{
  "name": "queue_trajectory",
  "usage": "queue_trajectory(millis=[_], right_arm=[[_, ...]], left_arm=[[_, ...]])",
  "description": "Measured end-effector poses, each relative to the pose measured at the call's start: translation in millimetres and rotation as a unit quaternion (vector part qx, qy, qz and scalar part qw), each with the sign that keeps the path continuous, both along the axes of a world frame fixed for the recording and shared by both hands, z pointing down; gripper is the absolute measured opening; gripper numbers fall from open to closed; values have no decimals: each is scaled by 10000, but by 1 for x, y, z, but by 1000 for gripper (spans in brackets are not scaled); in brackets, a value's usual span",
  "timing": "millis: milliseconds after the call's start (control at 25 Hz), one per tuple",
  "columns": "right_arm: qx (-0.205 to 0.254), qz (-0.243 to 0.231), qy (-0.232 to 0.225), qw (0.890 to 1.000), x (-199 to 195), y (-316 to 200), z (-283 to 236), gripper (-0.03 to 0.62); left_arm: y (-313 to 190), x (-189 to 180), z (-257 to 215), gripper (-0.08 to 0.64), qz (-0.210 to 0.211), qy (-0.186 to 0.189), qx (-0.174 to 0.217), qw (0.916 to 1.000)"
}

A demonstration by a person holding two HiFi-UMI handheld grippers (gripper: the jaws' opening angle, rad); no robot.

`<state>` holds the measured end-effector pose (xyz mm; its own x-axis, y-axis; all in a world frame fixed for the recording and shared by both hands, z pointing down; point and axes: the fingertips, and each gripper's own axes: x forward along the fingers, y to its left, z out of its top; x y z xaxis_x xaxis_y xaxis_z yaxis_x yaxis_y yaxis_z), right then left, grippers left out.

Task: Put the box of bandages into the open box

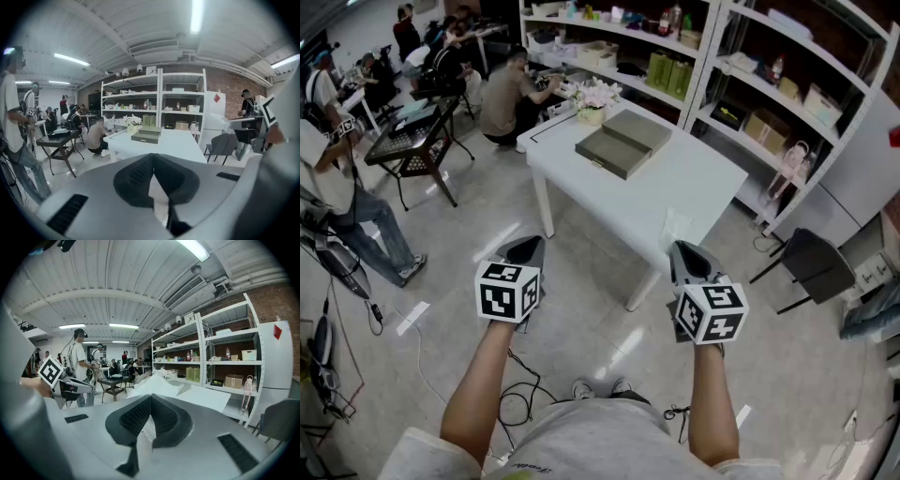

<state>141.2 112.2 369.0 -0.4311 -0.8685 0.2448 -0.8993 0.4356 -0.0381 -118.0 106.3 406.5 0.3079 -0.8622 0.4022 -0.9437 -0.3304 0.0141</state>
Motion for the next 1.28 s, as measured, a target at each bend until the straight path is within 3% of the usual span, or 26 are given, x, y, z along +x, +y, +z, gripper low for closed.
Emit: queue_trajectory(millis=[640, 920, 1280], right_arm=[[-198, -71, 42, 9998, -15, -27, 18, 6], [-239, -289, -26, 9993, -33, -79, 29, 6], [-223, -527, -53, 9983, -36, -179, 23, 6]], left_arm=[[-24, -10, 15, 5, 61, -18, -88, 9999], [-64, -28, 25, 5, -112, -124, -174, 9997], [-155, -32, 17, 5, -343, -165, -152, 9992]])
